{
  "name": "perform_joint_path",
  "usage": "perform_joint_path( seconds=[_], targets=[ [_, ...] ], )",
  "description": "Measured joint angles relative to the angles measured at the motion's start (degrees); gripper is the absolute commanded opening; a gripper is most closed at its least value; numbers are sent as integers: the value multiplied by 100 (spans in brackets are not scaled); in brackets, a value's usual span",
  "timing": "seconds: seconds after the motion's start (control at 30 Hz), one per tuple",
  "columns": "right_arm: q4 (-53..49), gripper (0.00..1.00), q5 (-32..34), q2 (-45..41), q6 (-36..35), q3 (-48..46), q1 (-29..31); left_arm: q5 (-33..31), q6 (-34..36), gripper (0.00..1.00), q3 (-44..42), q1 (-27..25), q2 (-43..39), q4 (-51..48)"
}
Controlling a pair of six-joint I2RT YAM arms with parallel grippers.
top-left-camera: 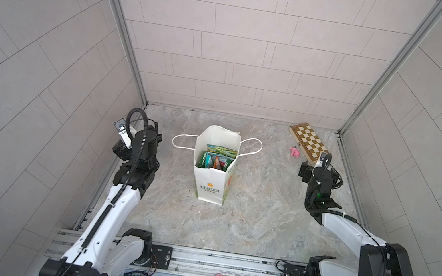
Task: Take the snacks out of the paper bag
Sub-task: 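Raise the left gripper toward the bag rim while the right gripper approaches the bag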
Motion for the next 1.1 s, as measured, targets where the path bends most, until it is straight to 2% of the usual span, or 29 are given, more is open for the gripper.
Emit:
perform_joint_path(
  seconds=[0.13,0.27,0.43,0.57,0.8,1.1],
  targets=[
    [-1084,99,-597,-389,337,518,-2,1123,-116,100,544,20,-249,-800],
    [-2009,99,-1451,-625,535,914,0,2524,-306,100,883,20,-439,-1349],
    [-2656,99,-2358,-892,675,966,0,3965,-767,98,887,20,-417,-1499],
    [-2918,99,-2855,-1021,767,966,0,4795,-1296,89,654,39,-269,-1246],
    [-3117,99,-3209,-1040,861,966,15,5396,-2006,74,319,72,-68,-804],
    [-3213,99,-3359,-1040,914,966,66,5608,-2465,55,85,101,-52,-291]
  ],
)
